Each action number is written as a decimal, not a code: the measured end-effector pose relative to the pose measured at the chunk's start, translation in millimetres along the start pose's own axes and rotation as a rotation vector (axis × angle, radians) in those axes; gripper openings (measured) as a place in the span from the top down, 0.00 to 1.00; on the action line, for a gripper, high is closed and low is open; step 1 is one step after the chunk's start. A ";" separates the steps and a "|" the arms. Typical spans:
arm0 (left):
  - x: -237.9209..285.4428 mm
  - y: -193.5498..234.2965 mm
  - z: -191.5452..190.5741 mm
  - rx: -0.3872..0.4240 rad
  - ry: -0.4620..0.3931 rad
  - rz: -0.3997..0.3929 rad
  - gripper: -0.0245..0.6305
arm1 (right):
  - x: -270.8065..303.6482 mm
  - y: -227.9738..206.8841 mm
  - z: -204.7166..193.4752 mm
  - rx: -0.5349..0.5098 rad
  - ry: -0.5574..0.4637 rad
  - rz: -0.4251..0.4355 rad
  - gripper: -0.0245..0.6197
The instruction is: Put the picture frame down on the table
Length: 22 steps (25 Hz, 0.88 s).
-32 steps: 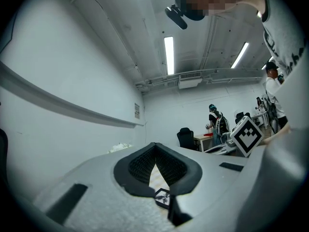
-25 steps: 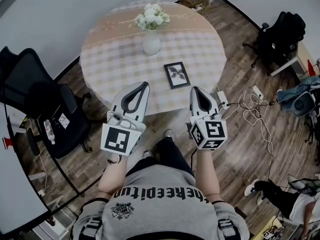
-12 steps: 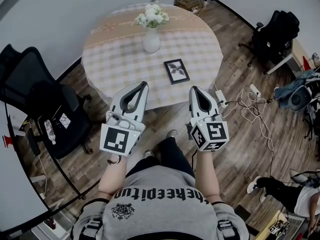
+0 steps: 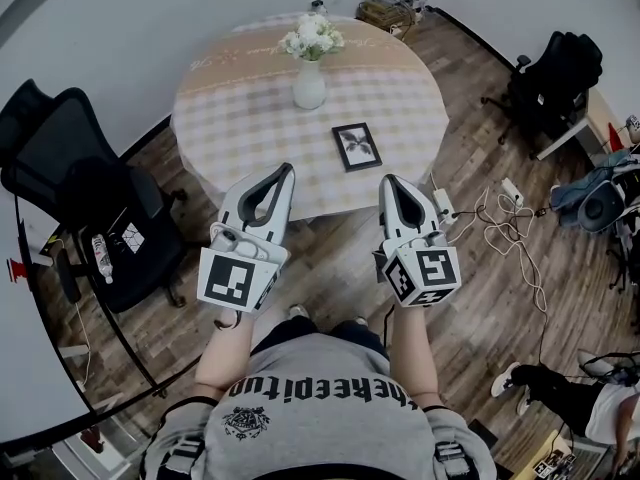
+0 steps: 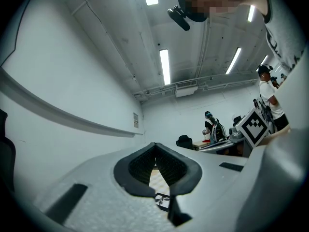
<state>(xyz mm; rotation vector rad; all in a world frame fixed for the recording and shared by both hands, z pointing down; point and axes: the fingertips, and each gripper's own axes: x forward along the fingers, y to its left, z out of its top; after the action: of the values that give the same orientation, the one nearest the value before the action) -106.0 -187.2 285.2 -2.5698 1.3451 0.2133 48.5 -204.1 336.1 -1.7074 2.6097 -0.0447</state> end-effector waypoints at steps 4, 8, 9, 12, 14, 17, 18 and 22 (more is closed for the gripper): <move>3.5 -8.1 4.1 -0.003 0.004 0.014 0.94 | -6.0 -4.9 6.2 -0.004 -0.003 0.019 0.95; 6.3 -21.8 8.4 0.001 0.001 0.026 0.94 | -14.7 -11.7 12.8 -0.013 -0.011 0.042 0.95; 6.4 -25.3 9.2 0.000 0.001 0.031 0.94 | -17.3 -13.4 14.2 -0.015 -0.013 0.048 0.95; 5.1 -36.7 12.6 0.005 0.002 0.045 0.94 | -26.3 -17.7 18.5 -0.018 -0.021 0.068 0.95; 4.4 -44.2 14.9 0.006 0.003 0.055 0.94 | -32.6 -20.2 20.5 -0.021 -0.024 0.082 0.95; 3.1 -55.2 18.5 0.009 0.000 0.074 0.94 | -40.4 -23.6 21.1 -0.023 -0.025 0.109 0.95; 2.5 -59.2 20.0 0.010 -0.002 0.080 0.94 | -43.4 -24.7 21.3 -0.023 -0.025 0.117 0.95; -1.2 -75.8 25.1 0.015 0.000 0.102 0.94 | -58.0 -28.0 23.1 -0.028 -0.027 0.146 0.95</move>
<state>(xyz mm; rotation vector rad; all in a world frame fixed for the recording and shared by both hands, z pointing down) -44.9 -137.8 271.8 -2.4913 1.4740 0.2193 98.1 -162.4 314.3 -1.5085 2.7187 0.0179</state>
